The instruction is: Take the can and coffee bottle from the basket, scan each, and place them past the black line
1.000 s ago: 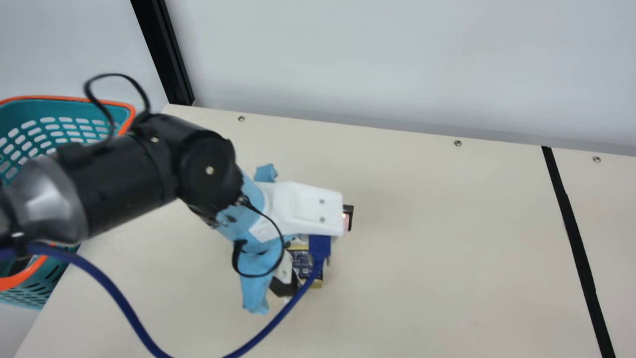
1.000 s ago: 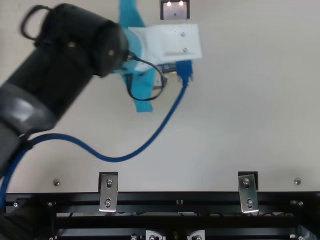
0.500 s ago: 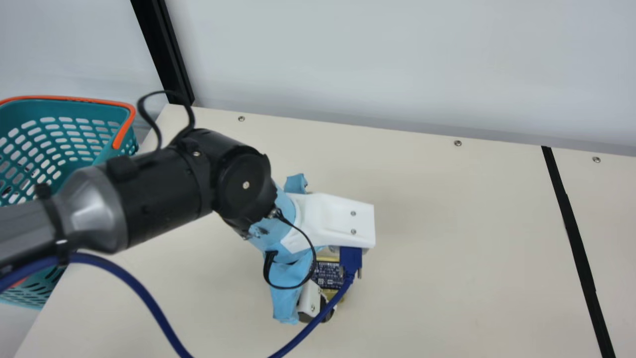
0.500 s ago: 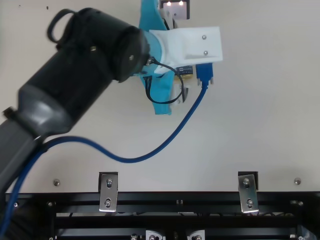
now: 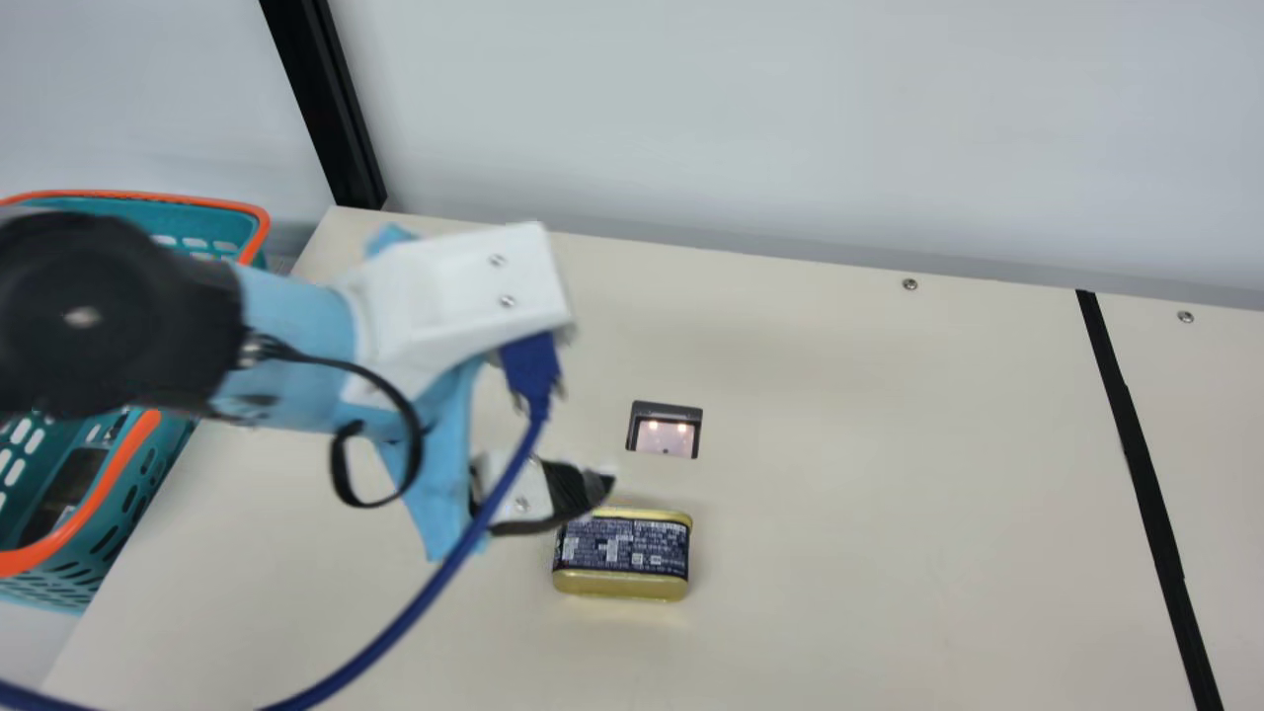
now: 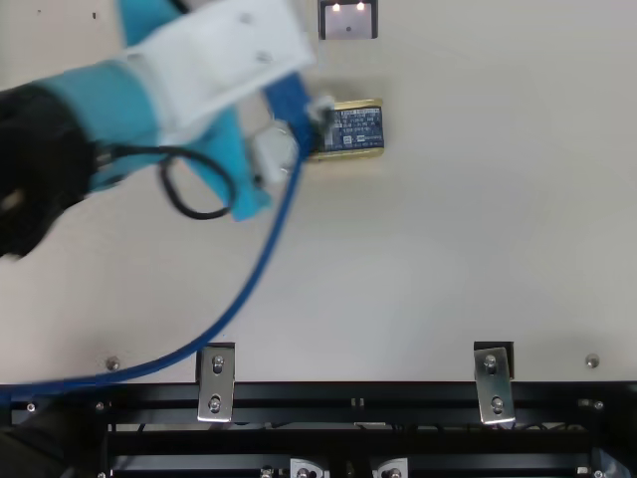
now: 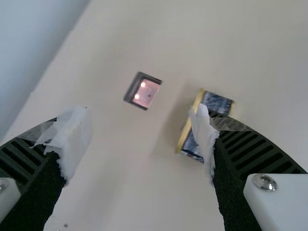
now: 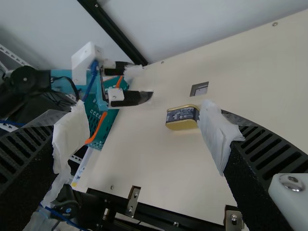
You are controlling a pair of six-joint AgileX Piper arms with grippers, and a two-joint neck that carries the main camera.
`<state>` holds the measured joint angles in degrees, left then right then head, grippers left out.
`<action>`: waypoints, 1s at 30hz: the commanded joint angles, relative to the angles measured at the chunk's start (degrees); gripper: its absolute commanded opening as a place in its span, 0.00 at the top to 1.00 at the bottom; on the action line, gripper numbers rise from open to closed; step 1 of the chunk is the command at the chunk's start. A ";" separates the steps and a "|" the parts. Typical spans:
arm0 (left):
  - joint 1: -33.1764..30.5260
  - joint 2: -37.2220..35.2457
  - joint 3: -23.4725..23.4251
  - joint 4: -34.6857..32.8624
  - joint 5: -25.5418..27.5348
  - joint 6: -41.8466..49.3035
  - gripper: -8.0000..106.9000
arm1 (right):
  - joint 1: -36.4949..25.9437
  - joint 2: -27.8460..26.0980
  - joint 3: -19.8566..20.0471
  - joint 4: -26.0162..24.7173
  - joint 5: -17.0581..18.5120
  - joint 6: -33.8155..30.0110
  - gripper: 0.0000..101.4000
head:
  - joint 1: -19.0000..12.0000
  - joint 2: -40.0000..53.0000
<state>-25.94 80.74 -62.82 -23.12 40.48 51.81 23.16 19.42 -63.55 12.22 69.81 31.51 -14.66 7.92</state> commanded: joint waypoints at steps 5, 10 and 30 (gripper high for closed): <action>3.84 -10.70 9.30 0.79 -12.44 -4.76 0.15 | 2.70 6.46 -0.86 0.86 -4.19 -2.71 0.00 | -0.55 -0.74; 6.07 -17.71 16.50 1.99 -19.43 -9.14 0.15 | 6.19 14.19 -1.91 0.48 -8.69 -5.35 0.00 | -0.55 -0.74; 12.61 -31.31 28.38 4.16 -26.27 -19.00 0.15 | 8.27 29.17 -4.80 2.13 -15.87 -11.80 0.00 | -0.55 -0.74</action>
<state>-13.33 49.43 -34.44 -18.96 14.21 32.81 31.42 48.24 -67.94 14.06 53.68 20.15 -14.66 7.92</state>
